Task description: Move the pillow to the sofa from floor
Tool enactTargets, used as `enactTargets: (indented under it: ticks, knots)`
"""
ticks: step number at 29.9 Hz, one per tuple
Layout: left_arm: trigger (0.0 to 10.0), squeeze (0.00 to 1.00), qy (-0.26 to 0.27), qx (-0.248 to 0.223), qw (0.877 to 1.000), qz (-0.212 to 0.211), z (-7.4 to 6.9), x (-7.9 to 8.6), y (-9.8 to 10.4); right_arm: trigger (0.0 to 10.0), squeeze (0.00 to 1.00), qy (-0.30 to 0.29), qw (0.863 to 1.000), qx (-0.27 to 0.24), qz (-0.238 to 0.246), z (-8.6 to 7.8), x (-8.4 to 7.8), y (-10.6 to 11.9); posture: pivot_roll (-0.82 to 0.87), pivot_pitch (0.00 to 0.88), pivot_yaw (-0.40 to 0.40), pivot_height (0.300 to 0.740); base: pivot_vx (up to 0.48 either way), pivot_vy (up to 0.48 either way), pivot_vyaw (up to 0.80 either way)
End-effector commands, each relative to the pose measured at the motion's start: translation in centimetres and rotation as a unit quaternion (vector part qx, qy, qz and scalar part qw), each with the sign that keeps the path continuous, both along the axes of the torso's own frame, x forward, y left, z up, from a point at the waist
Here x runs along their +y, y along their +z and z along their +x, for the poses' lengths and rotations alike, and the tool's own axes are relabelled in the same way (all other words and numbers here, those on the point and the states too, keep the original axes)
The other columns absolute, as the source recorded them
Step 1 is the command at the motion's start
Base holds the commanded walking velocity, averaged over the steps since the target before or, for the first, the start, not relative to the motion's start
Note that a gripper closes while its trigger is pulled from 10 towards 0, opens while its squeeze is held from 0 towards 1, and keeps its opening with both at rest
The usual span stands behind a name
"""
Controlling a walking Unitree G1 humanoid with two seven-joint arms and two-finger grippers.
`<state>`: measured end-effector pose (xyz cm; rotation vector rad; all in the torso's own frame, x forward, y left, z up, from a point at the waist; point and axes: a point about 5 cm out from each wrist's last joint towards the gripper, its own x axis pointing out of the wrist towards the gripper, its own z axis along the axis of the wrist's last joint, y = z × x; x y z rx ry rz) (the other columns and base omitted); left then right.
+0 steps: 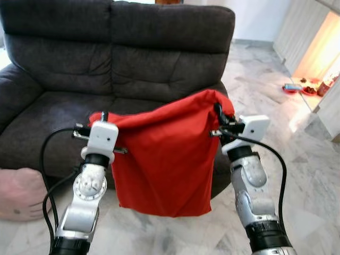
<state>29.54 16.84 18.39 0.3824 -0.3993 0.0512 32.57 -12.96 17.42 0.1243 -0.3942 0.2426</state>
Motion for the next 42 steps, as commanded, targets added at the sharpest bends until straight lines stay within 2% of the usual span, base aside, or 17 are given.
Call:
enactTargets:
  ticks: [1,8,26,36,42]
  knots:
    - [10.0,0.0,0.003,-0.059,0.998,0.005,-0.2,-0.2,2.5,10.0,0.0,0.003,0.999,-0.04,0.005,-0.1,0.1,1.9,0.09,0.0,-0.064,0.74,0.334,0.0,0.0]
    - [10.0,0.0,0.003,-0.059,0.998,0.006,-0.1,-0.4,2.6,10.0,0.0,0.009,0.999,-0.038,0.005,-0.1,0.4,2.0,0.09,0.0,-0.066,0.74,0.365,0.0,0.0]
    - [10.0,0.0,0.013,-0.089,0.996,0.007,0.0,-0.1,4.6,10.0,0.0,0.013,0.997,-0.079,0.017,-0.1,0.4,4.6,0.09,0.0,-0.069,0.74,0.383,0.0,0.0]
    - [10.0,0.0,0.014,-0.116,0.993,0.009,-0.2,-0.1,6.2,10.0,0.0,0.032,0.992,-0.116,0.026,-0.4,1.2,7.0,0.09,0.0,-0.072,0.74,0.4,0.0,0.0]
    - [10.0,0.0,0.015,-0.125,0.992,0.01,-0.2,-0.1,6.8,10.0,0.0,0.067,0.99,-0.126,0.002,-0.8,2.3,7.4,0.1,0.0,-0.075,0.74,0.406,0.0,0.2]
